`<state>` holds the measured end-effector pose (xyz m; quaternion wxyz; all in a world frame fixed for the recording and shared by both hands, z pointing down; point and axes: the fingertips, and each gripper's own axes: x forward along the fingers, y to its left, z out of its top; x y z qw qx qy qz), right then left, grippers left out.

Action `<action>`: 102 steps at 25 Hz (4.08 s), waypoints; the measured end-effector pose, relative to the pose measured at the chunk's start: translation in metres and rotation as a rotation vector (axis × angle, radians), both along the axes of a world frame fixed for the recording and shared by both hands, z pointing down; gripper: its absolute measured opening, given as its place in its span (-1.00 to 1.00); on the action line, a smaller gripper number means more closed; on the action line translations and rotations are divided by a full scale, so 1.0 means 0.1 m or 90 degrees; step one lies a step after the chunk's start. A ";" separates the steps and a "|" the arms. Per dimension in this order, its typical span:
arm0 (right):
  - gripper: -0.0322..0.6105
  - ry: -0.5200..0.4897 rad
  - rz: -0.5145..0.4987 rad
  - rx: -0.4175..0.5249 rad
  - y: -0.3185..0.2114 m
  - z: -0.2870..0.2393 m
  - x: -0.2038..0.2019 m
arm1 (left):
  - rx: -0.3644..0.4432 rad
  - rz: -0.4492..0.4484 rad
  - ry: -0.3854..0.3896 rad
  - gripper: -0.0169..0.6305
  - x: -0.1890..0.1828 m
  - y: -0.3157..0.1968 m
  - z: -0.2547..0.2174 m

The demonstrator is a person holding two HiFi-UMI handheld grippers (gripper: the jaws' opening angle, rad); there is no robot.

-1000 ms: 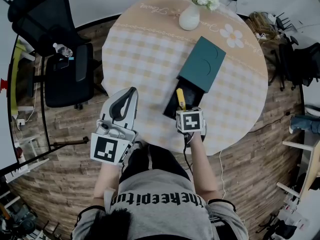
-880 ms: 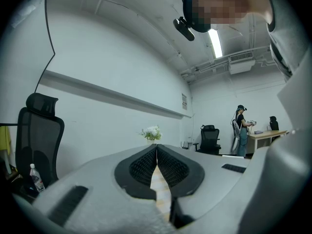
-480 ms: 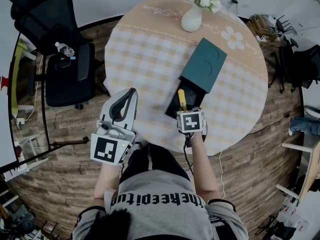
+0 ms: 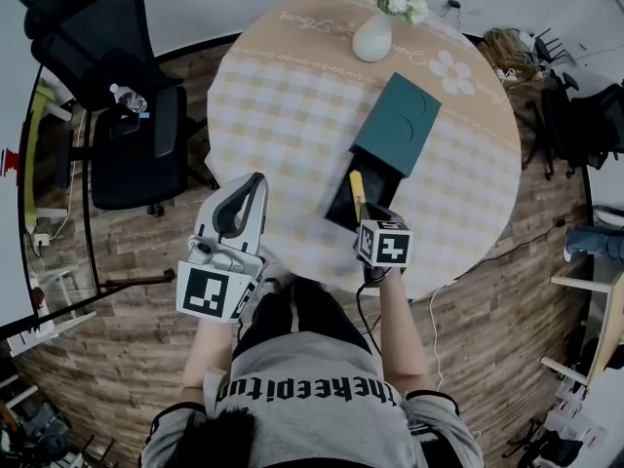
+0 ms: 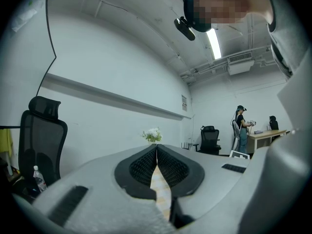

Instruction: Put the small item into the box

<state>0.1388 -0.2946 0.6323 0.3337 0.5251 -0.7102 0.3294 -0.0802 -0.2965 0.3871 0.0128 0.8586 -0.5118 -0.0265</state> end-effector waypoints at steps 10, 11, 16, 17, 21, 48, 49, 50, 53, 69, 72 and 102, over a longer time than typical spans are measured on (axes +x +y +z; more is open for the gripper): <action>-0.88 -0.111 0.030 0.127 0.11 -0.55 -0.04 | 0.026 0.049 0.001 -0.90 0.15 0.19 -0.14; -0.88 -0.117 0.029 0.138 0.13 -0.60 -0.04 | 0.029 0.055 0.001 -0.90 0.17 0.21 -0.16; -0.88 -0.134 0.039 0.191 0.27 -0.89 -0.03 | 0.044 0.085 0.002 -0.90 0.25 0.34 -0.26; -0.88 -0.136 0.041 0.201 0.31 -0.95 -0.03 | 0.047 0.090 0.002 -0.90 0.27 0.37 -0.28; -0.88 -0.148 0.050 0.244 0.44 -1.20 -0.03 | 0.057 0.115 0.008 -0.90 0.33 0.49 -0.35; -0.88 -0.172 0.096 0.504 1.54 -2.47 -0.12 | 0.111 0.247 0.002 -0.90 0.51 1.40 -0.62; -0.88 -0.171 0.096 0.509 1.57 -2.49 -0.13 | 0.113 0.251 0.002 -0.90 0.51 1.43 -0.62; -0.88 -0.171 0.096 0.514 1.60 -2.51 -0.15 | 0.113 0.255 0.002 -0.90 0.51 1.45 -0.62; -0.88 -0.170 0.100 0.529 1.70 -2.56 -0.19 | 0.115 0.263 0.000 -0.90 0.48 1.53 -0.63; -0.88 -0.172 0.096 0.593 2.03 -2.83 -0.36 | 0.122 0.275 0.007 -0.90 0.35 1.80 -0.70; -0.88 -0.180 0.095 0.596 2.05 -2.87 -0.35 | 0.138 0.274 0.006 -0.90 0.37 1.80 -0.75; -0.88 -0.171 -0.034 0.603 2.78 -3.02 -0.16 | 0.135 0.169 0.012 -0.90 0.67 2.71 -0.84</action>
